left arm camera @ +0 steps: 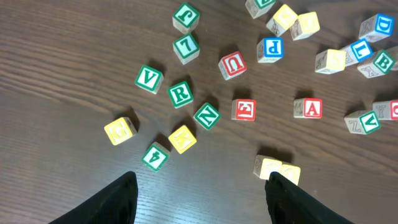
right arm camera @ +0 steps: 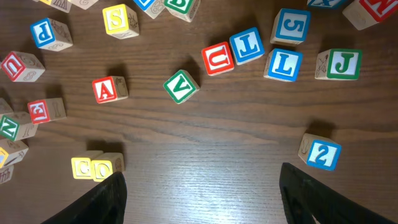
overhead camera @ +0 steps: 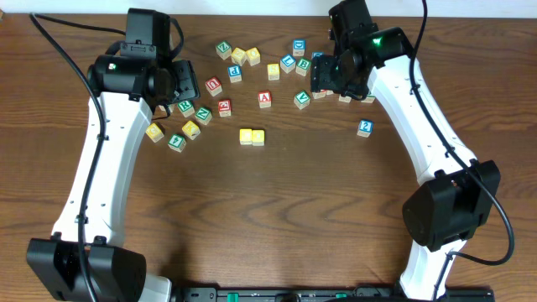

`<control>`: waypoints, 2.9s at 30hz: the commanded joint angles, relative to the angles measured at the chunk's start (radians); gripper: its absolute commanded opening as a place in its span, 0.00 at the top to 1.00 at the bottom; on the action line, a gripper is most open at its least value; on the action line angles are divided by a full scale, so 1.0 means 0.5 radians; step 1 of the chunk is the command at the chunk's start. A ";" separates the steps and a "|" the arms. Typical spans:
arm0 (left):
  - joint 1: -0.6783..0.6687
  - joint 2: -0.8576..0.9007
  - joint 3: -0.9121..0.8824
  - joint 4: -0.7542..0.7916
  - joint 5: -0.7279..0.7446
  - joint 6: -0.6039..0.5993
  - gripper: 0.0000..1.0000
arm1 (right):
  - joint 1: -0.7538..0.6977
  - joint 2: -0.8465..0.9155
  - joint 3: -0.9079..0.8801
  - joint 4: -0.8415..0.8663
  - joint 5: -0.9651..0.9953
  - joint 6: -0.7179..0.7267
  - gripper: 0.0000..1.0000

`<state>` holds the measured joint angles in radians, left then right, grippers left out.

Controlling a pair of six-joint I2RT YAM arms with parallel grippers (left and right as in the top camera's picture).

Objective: Spell out CORL

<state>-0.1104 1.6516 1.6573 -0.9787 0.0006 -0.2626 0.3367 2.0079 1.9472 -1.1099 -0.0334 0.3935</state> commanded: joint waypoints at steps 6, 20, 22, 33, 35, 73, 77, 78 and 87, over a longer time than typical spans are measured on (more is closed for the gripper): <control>0.005 -0.010 0.029 0.031 -0.206 -0.114 0.35 | -0.006 -0.054 0.008 -0.002 0.011 -0.011 0.27; 0.005 0.057 0.029 0.033 -0.213 -0.182 0.35 | -0.006 -0.054 0.008 -0.005 0.040 -0.011 0.27; 0.005 0.079 0.029 0.033 -0.213 -0.182 0.35 | -0.006 -0.054 0.008 -0.005 0.040 -0.011 0.27; 0.005 0.182 0.029 0.053 -0.212 -0.221 0.35 | -0.006 -0.054 0.008 0.000 0.085 0.036 0.27; 0.005 0.190 0.029 0.055 -0.213 -0.235 0.35 | -0.006 -0.054 0.008 -0.001 0.085 0.036 0.27; 0.005 0.221 0.029 0.060 -0.213 -0.287 0.35 | -0.113 -0.052 -0.002 0.040 0.205 0.178 0.25; 0.005 0.221 0.029 0.060 -0.213 -0.287 0.35 | -0.113 -0.052 -0.004 0.034 0.205 0.178 0.25; 0.005 0.221 0.029 0.059 -0.213 -0.287 0.35 | -0.113 -0.052 -0.008 0.036 0.205 0.178 0.25; 0.005 0.221 0.029 0.060 -0.213 -0.287 0.35 | -0.113 -0.051 -0.063 0.072 0.240 0.201 0.26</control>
<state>-0.1104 1.7496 1.6573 -0.9451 -0.0856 -0.3965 0.2863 2.0079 1.9339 -1.0847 0.0601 0.4721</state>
